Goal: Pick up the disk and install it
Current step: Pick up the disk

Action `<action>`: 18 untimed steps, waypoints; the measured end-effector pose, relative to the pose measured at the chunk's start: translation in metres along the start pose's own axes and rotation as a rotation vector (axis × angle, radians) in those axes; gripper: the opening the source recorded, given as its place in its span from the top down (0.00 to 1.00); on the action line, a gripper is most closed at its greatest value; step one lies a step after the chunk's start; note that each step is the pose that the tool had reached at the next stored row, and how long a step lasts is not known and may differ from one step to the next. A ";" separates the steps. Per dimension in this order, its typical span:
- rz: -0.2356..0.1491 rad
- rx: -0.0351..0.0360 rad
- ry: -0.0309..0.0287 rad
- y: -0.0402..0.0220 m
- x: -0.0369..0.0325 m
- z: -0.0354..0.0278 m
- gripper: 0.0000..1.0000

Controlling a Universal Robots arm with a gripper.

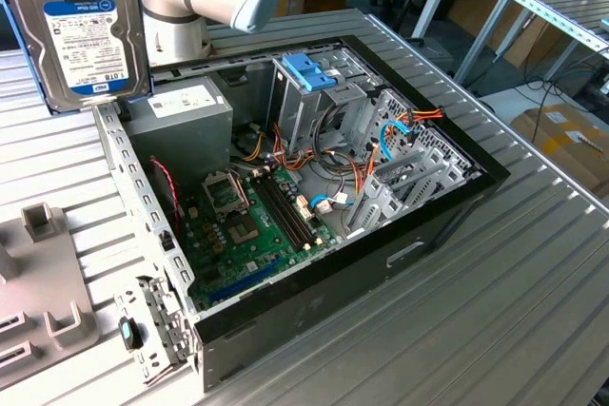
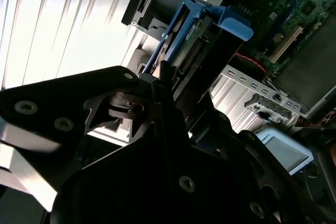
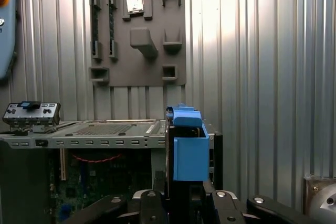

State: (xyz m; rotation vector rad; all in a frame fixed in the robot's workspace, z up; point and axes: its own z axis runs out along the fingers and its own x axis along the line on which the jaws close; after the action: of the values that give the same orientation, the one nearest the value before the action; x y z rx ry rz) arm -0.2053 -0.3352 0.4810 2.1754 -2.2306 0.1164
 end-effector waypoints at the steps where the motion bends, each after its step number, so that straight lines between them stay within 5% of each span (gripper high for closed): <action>1: 0.000 0.0000 0.0000 -0.0042 -0.0001 0.0002 0.65; 10: 0.000 0.0000 0.0000 -0.0261 -0.0007 0.0009 0.65; 18: 0.000 0.0000 0.0001 -0.0520 -0.0014 0.0018 0.65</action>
State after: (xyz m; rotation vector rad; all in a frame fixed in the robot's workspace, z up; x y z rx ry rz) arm -0.1532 -0.3352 0.4811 2.1753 -2.2306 0.1165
